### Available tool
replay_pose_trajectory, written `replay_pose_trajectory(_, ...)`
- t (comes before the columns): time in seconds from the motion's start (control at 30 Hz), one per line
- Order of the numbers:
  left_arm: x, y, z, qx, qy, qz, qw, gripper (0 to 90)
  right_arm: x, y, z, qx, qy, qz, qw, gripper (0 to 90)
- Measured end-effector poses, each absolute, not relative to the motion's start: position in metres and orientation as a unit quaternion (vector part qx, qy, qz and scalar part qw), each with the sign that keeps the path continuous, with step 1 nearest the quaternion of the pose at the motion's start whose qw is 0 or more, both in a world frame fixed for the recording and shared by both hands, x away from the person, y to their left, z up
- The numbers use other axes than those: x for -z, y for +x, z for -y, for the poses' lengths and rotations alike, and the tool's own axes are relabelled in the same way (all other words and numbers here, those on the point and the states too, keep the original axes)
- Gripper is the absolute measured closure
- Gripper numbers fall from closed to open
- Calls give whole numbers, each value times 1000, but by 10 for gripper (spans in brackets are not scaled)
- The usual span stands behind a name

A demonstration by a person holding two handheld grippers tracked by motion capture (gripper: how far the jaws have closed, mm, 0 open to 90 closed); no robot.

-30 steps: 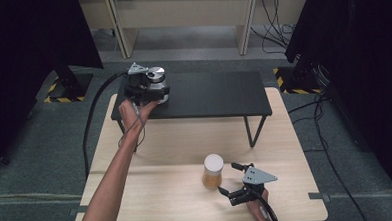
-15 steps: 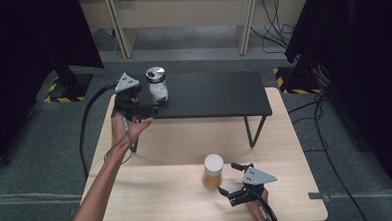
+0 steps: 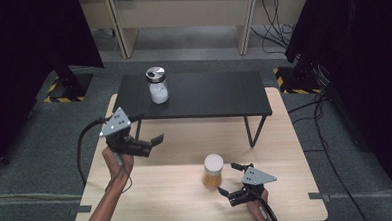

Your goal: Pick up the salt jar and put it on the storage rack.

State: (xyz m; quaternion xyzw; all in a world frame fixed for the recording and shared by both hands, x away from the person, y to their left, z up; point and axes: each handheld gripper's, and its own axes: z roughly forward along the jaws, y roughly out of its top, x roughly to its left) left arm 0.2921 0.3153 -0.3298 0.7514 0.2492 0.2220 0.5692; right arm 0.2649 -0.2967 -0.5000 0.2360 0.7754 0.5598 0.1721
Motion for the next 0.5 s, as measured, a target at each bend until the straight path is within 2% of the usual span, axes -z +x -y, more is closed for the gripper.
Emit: replay_pose_trajectory(0.5,427,263,-325,-208,762,-225,570,0,500,264,296,-558,234,-777,175,15)
